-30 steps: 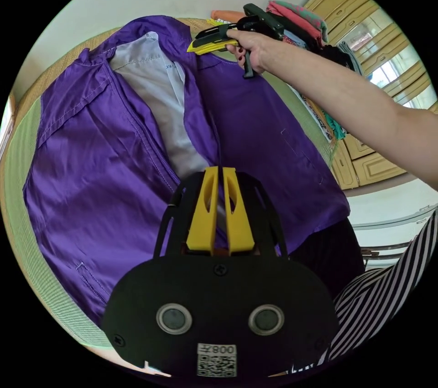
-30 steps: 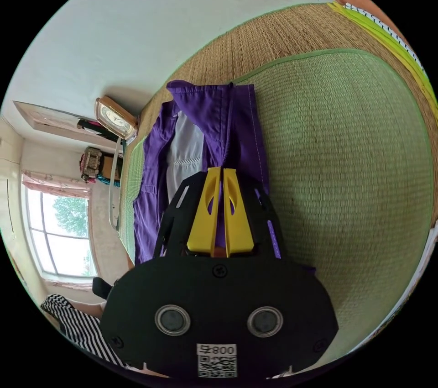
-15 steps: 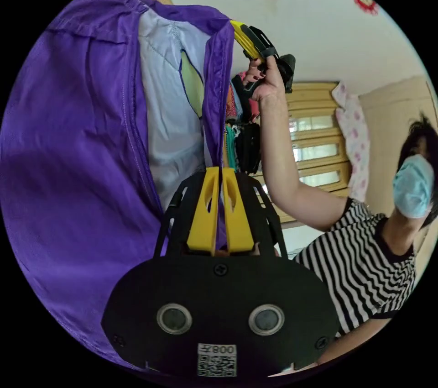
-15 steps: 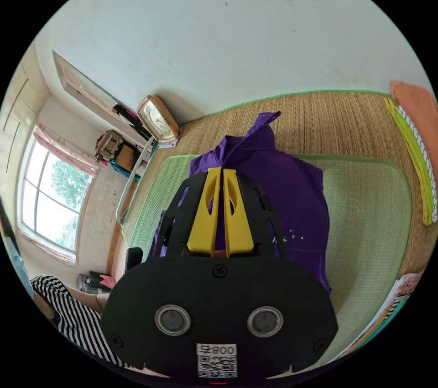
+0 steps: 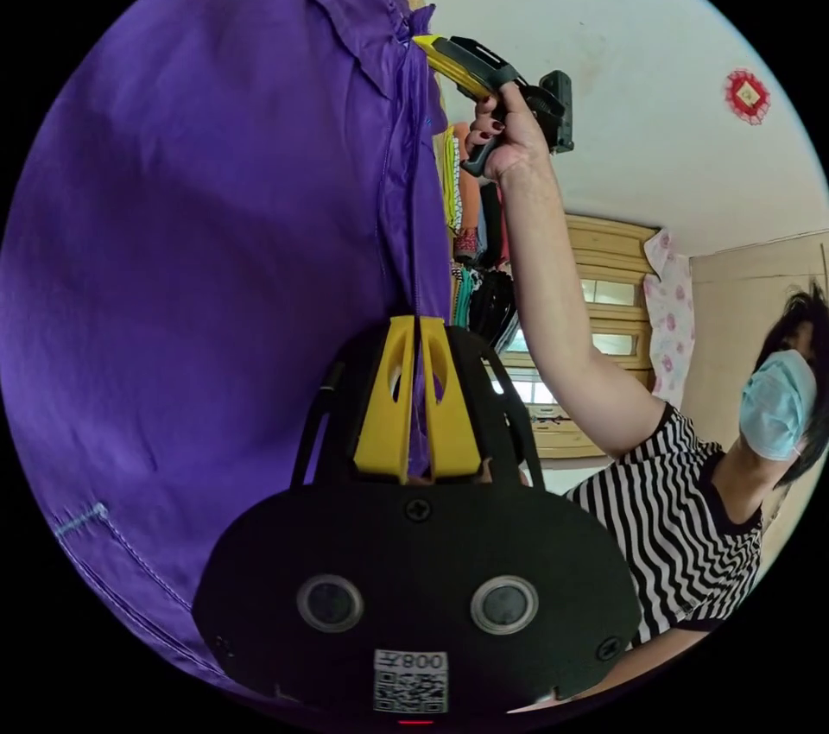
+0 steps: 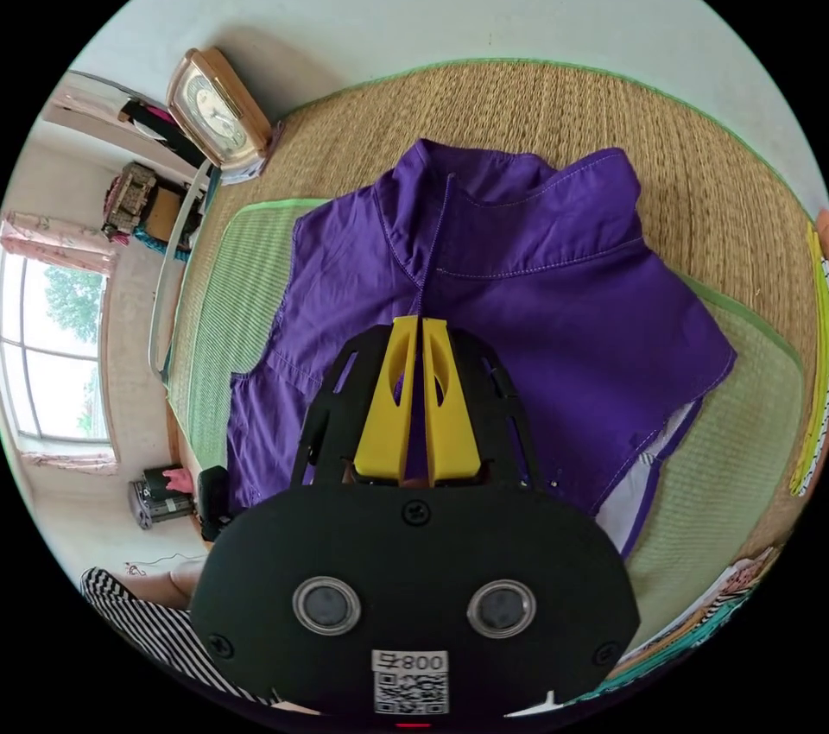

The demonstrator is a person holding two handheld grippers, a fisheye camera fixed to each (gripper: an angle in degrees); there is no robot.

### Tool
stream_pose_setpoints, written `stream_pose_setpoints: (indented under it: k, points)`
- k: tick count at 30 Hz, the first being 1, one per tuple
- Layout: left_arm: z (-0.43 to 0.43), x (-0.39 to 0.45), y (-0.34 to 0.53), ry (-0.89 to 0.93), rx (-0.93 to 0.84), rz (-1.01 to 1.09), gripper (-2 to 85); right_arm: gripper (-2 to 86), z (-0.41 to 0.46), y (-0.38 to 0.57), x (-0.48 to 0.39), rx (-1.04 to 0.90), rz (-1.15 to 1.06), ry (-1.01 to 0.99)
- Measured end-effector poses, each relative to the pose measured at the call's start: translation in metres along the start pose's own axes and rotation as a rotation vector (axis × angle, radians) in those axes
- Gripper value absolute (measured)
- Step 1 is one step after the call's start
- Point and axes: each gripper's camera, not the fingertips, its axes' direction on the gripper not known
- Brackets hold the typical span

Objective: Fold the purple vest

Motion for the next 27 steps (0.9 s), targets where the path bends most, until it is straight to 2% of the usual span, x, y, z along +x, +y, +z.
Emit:
stream_pose_setpoints:
  k: [6, 10, 18, 24, 27]
  points:
    - [-0.019, -0.004, 0.003, 0.005, 0.038, -0.003, 1.6, 0.8, 0.008, -0.012, -0.013, 0.01, -0.01, 0.007]
    - [-0.024, -0.012, 0.011, -0.012, 0.038, -0.026, 3.4, 1.5, 0.036, -0.026, -0.023, -0.064, -0.006, 0.072]
    - [-0.028, -0.002, 0.051, -0.097, 0.017, -0.021, 6.8, 6.1, 0.014, -0.013, -0.044, -0.04, -0.063, 0.127]
    - [-0.013, 0.005, 0.092, -0.124, -0.05, -0.039, 6.8, 6.6, -0.044, 0.079, -0.042, 0.022, -0.09, 0.169]
    - [-0.011, 0.015, 0.115, -0.206, -0.039, -0.022, 6.2, 6.4, -0.058, 0.153, -0.034, -0.001, -0.07, 0.213]
